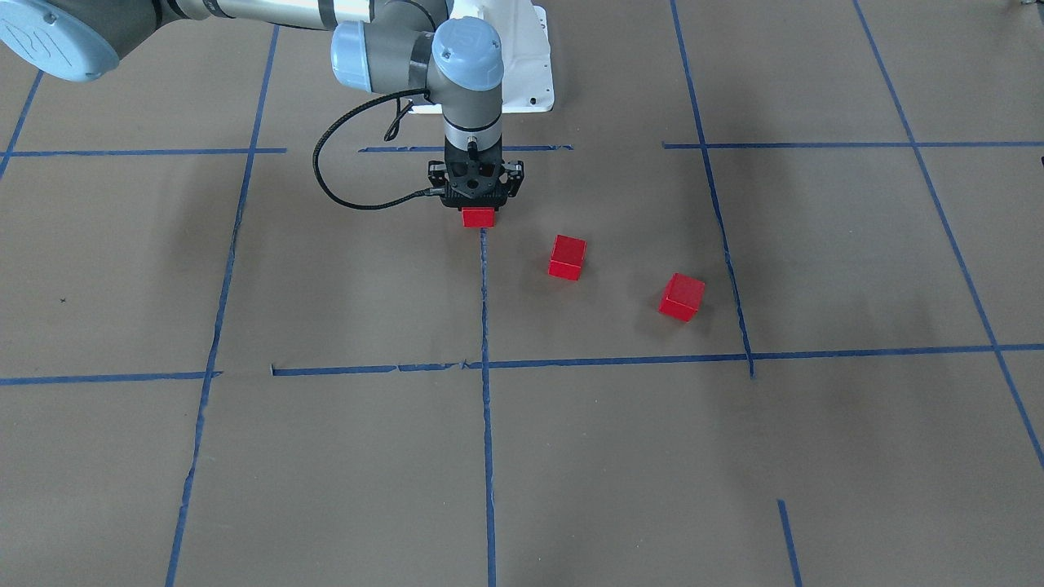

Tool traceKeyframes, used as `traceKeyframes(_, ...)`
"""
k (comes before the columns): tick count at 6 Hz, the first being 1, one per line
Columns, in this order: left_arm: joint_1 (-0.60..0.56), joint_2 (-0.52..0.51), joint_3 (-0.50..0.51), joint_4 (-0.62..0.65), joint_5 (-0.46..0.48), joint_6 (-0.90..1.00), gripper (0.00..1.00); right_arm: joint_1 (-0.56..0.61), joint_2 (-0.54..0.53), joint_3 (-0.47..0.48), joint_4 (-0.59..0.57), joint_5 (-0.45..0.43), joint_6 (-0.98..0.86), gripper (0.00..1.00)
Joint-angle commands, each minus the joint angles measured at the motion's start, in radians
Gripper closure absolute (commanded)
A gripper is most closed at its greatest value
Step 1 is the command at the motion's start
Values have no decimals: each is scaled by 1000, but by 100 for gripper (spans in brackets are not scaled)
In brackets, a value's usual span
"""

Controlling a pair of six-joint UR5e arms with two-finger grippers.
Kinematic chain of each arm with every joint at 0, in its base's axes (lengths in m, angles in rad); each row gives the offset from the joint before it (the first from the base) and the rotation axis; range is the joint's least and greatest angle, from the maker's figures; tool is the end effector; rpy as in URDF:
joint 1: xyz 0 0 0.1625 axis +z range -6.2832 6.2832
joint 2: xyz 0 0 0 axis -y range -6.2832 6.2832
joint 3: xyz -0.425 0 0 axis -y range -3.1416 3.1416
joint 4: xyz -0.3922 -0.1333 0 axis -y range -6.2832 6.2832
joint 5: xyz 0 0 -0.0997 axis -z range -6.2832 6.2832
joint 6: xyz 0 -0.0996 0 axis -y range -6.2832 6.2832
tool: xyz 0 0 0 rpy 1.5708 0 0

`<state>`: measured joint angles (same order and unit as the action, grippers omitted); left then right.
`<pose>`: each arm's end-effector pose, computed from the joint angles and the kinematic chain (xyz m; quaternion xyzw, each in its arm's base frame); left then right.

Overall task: Form red blocks into L shape at center
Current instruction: 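Lower the red cube at the center and open the right gripper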

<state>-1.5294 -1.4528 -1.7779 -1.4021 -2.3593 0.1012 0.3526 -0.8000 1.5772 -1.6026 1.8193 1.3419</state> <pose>-0.0446 -0.4366 0.6276 -0.0252 0.3847 0.0505 0.9213 -0.6329 -0.3488 0.1956 -0.0070 -0.3792 0.0121 0.9252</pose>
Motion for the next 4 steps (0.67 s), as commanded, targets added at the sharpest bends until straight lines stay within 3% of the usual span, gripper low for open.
traceKeyframes(1,0,0,-1,0,0,0,0,-4,-1,0,0,0,-1,96)
traceKeyframes(3,0,0,0,0,0,0,0,-6,1,0,0,0,-1,33)
traceKeyframes(4,0,0,-3,0,0,0,0,-7,-2,0,0,0,-9,19)
